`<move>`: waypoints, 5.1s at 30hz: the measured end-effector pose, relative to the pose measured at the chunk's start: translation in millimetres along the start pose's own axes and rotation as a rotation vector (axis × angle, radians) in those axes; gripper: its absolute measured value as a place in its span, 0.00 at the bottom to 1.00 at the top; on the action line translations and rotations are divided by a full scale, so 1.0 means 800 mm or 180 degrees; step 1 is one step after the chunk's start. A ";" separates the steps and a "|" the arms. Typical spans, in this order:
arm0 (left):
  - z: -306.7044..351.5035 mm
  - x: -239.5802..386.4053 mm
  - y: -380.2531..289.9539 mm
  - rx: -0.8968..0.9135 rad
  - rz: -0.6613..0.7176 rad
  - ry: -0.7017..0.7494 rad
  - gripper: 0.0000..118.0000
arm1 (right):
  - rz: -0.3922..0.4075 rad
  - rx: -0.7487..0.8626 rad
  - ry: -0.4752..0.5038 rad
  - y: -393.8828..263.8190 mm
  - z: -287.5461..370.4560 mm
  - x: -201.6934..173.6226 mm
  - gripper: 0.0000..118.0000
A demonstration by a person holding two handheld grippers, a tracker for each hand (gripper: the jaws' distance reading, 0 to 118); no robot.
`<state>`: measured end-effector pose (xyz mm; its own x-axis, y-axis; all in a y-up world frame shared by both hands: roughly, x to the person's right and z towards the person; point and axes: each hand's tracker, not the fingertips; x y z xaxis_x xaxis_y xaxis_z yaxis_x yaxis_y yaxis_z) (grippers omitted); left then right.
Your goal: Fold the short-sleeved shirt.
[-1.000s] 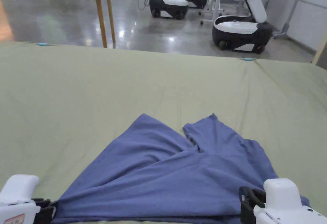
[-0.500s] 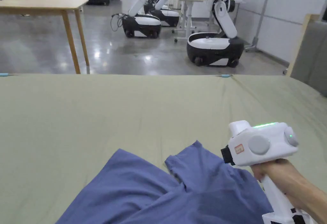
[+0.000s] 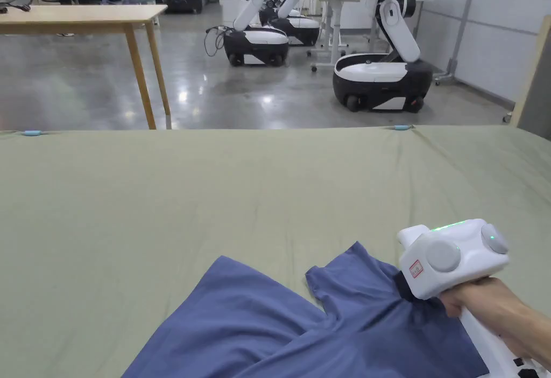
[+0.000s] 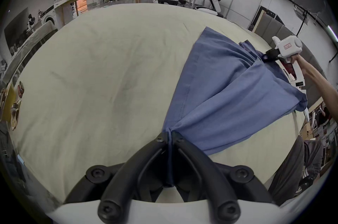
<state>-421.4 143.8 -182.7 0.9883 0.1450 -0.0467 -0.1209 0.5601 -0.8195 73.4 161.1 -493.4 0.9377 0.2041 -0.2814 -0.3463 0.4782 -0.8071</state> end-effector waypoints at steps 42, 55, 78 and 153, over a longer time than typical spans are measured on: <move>0.257 0.126 0.491 0.1995 -0.0266 0.0792 0.00 | -0.0654 0.2408 -0.0402 0.167 0.490 0.158 0.00; 0.197 0.131 0.617 0.2121 -0.0241 0.1129 0.00 | -0.0620 0.2541 -0.0603 0.331 0.459 0.178 0.00; -0.082 0.083 0.411 0.1039 -0.0350 0.0924 0.00 | -0.0551 0.1467 -0.0117 0.115 0.168 0.106 0.00; 0.051 0.050 -0.043 0.0163 -0.0010 0.0076 0.01 | -0.1296 0.1064 0.0157 -0.409 0.251 0.020 0.01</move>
<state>-381.5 163.2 -133.0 0.9905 0.1241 -0.0584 -0.1219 0.6017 -0.7893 195.7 179.6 -129.7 0.9958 -0.0915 -0.0103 0.0630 0.7584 -0.6487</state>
